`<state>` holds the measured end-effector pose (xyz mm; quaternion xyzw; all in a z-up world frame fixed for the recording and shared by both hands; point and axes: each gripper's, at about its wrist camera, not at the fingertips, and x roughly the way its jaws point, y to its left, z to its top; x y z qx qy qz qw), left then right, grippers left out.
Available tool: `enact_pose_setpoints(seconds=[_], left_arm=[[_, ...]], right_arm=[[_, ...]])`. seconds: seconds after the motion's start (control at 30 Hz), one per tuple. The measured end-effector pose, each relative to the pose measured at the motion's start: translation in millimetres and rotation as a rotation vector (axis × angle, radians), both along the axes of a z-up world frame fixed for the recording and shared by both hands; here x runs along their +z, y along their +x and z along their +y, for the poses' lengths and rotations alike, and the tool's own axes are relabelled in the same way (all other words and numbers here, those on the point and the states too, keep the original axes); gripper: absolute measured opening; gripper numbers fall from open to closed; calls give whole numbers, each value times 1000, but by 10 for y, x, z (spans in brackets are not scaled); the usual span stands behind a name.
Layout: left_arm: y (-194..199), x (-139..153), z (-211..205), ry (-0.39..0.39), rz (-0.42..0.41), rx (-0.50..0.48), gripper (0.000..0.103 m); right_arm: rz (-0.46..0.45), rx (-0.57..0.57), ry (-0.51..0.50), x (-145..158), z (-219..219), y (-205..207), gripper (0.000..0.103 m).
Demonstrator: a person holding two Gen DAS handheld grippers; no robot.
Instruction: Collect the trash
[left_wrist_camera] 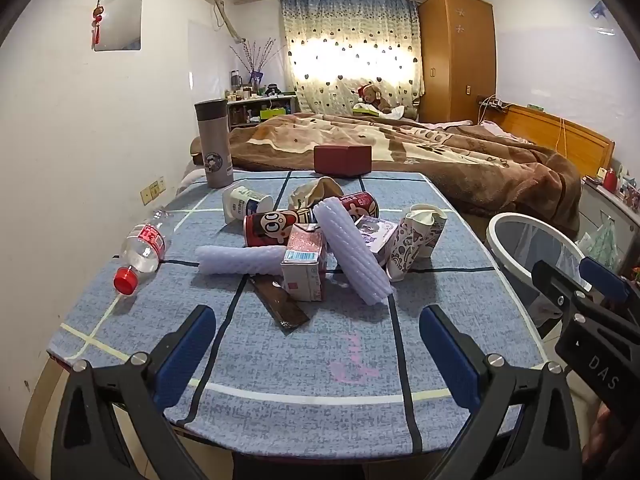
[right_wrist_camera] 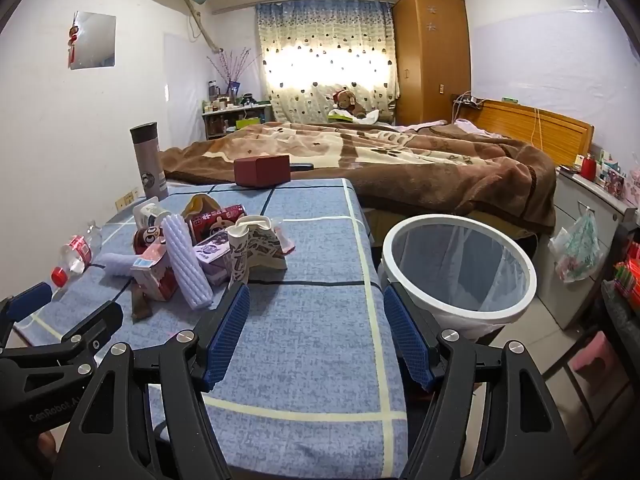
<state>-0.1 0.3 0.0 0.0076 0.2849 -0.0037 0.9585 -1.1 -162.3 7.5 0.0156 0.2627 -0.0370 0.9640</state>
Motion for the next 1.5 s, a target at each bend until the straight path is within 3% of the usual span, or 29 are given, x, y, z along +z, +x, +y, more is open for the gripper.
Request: enact_pose_setpoints(seconds=[1.5], left_arm=[[-34,-16,-23,4,6,-1,103]], right_arm=[[-9,1,5,-5,21,-15,71]])
